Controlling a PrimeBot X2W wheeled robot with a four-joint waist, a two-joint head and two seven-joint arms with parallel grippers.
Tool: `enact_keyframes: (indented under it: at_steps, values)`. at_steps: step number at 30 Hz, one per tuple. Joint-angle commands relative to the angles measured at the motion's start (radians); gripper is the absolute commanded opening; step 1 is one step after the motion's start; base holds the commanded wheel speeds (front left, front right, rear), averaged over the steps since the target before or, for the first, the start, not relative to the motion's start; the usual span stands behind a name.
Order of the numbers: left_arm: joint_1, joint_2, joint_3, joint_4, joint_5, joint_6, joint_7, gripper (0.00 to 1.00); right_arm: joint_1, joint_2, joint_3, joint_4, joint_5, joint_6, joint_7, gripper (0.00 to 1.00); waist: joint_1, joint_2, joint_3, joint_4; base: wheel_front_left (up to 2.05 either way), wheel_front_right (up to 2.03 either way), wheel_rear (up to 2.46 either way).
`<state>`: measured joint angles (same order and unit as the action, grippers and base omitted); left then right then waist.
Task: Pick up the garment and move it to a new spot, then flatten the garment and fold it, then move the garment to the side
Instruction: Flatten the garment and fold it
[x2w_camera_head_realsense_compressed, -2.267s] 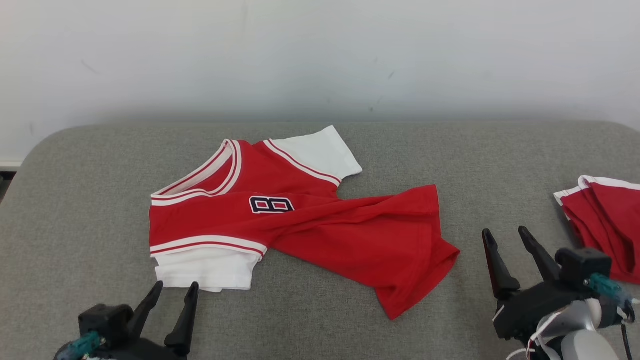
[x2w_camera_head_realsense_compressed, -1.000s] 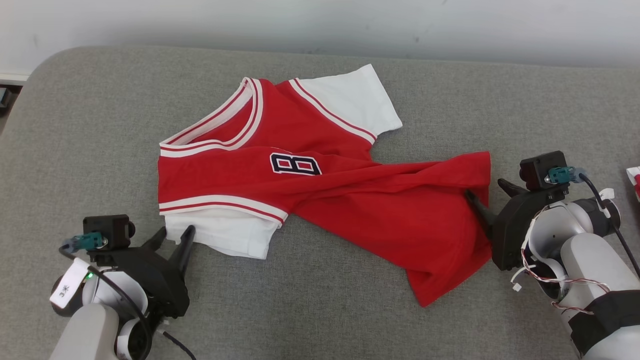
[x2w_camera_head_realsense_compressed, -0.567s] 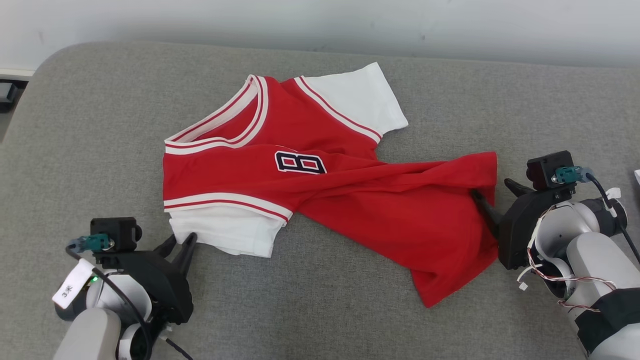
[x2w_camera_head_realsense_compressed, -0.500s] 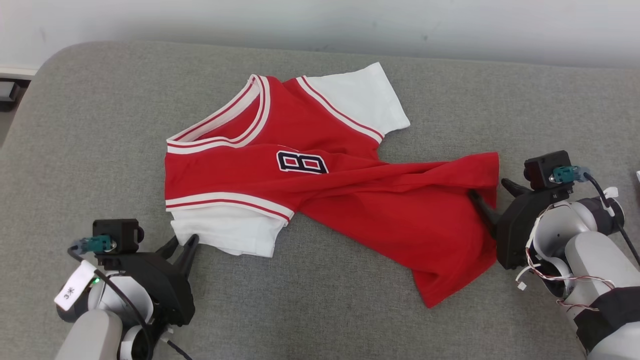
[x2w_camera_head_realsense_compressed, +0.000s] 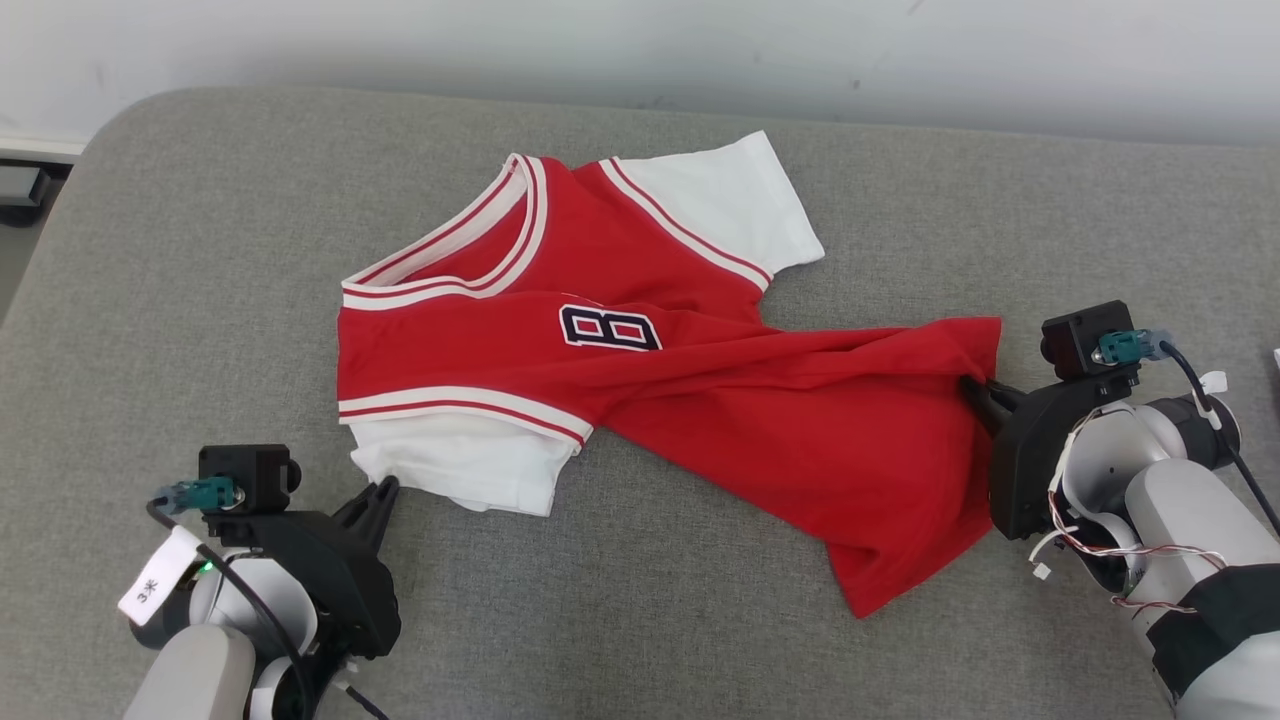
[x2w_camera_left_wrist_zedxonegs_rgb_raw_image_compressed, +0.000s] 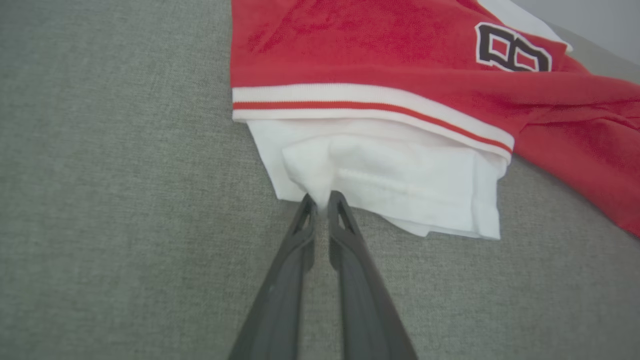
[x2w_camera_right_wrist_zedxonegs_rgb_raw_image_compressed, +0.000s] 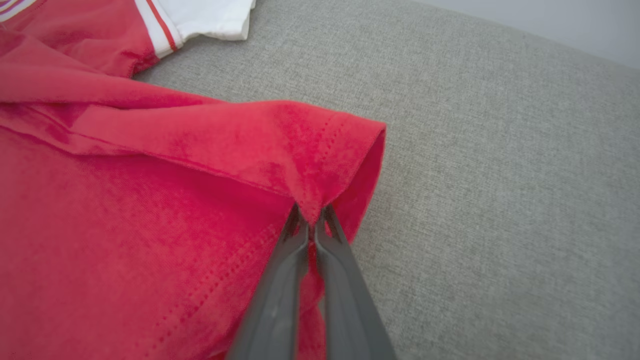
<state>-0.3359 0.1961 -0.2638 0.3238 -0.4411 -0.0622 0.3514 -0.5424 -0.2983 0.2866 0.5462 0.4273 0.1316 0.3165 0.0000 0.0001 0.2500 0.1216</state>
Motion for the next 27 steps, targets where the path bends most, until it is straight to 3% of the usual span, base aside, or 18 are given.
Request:
enact_keyframes:
  at_steps: [1,12,19,27]
  values:
    - [0.005,0.003,0.001,0.0,-0.005,-0.006,-0.009,0.0,0.0,-0.007,0.002,0.008,0.009,-0.002,-0.01,0.0,0.0,-0.0001,-0.007,-0.004,0.0,0.0,0.0]
    - [0.011,0.011,0.034,-0.055,-0.035,0.009,-0.055,0.0,0.003,-0.009,0.002,-0.01,0.04,-0.002,-0.051,0.0,0.0,-0.0001,-0.023,-0.011,0.0,0.0,0.0]
    - [0.023,-0.032,0.096,-0.171,-0.103,0.027,-0.129,0.0,0.021,-0.021,-0.072,-0.126,0.152,-0.002,-0.079,0.0,0.0,-0.0001,-0.042,-0.005,0.0,0.0,0.0]
    - [0.005,-0.072,0.135,-0.278,-0.149,0.049,-0.182,0.0,0.038,-0.05,-0.154,-0.261,0.187,-0.002,-0.055,0.0,0.0,-0.0001,-0.059,-0.018,0.0,0.0,0.0]
